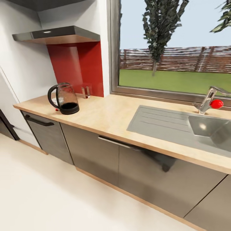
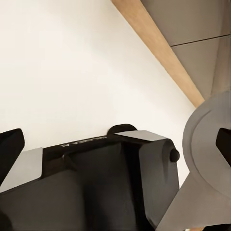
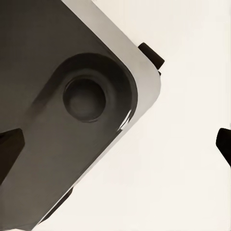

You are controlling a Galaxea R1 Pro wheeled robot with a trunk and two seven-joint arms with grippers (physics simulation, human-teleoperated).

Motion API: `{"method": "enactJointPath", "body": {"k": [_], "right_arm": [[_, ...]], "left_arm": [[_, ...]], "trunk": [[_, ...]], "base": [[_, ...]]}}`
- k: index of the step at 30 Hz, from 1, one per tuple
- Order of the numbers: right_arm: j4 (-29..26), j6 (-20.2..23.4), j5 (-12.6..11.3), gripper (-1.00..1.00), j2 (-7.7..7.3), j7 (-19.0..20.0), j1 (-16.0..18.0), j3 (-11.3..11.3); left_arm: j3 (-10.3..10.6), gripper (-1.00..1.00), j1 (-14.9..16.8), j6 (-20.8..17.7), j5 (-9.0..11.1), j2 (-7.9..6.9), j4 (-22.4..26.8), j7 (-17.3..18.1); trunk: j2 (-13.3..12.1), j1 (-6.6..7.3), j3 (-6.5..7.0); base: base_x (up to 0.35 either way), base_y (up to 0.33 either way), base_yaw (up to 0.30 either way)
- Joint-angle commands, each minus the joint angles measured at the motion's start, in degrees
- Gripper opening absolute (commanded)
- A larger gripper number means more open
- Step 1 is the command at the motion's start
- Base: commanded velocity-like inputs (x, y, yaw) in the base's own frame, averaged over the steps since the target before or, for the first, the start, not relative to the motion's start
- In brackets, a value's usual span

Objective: Set up a coffee station on the kitchen countertop: keep the coffee maker on the countertop, move the bottle of coffee from the kitchen shelf to the counter next to the coffee maker, place a paper coffee filter on top of the coffee maker, put the saucer next to the coffee maker with the coffee cup on the saucer, and place the electric kettle next to the coffee maker.

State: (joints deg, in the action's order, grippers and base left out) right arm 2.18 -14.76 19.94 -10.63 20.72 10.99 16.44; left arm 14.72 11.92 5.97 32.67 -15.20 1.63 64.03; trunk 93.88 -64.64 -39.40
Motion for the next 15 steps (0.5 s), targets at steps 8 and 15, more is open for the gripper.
{"method": "enactJointPath", "body": {"k": [8, 15], "right_arm": [[0.2, -0.44, 0.01, 1.0, -0.02, -0.04, 0.09, 0.26], [0.2, -0.44, 0.01, 1.0, 0.0, -0.06, 0.09, 0.26]], "left_arm": [[0.48, 1.0, 0.03, 0.59, 0.31, 0.01, -0.03, -0.01], [0.48, 1.0, 0.03, 0.55, 0.29, 0.05, -0.03, -0.04]], "trunk": [[0.02, -0.02, -0.05], [0.02, -0.02, -0.05]], "base": [[0.25, 0.191, 0.134], [0.256, 0.199, 0.254]]}}
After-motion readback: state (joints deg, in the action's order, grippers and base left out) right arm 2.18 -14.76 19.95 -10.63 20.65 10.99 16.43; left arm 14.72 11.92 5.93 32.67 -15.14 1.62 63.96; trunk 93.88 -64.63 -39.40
